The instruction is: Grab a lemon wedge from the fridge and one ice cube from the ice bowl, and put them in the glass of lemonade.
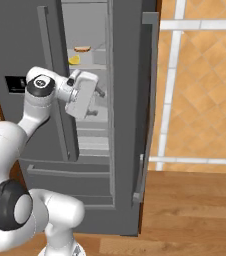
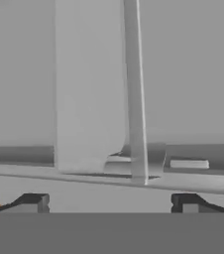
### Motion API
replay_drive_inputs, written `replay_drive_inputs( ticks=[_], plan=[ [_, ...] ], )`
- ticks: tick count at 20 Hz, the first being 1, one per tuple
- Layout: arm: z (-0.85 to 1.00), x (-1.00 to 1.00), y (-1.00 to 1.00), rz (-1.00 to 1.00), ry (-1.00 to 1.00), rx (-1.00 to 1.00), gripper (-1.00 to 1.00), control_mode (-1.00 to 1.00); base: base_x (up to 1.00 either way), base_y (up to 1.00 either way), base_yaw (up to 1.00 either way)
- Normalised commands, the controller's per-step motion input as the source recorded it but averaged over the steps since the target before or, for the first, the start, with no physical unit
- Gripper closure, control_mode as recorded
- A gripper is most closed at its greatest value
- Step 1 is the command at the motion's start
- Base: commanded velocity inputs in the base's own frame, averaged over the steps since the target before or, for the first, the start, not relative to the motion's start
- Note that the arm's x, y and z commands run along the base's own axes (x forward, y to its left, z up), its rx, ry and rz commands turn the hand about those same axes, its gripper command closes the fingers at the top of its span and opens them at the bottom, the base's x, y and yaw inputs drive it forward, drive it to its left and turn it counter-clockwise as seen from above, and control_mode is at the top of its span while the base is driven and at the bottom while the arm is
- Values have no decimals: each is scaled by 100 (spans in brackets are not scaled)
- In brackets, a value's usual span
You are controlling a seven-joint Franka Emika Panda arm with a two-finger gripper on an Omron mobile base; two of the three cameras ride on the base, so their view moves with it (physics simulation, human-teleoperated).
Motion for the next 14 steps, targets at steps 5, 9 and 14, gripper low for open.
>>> replay_drive_inputs(
  ticks=[5,9,14],
  plan=[
    [0,-12,-100,-8,4,0,-100,-100,0,0,0],
    [0,-2,-100,-5,1,0,-100,-100,0,0,0],
    [3,-23,-75,-3,0,0,-100,-100,0,0,0]
  ],
)
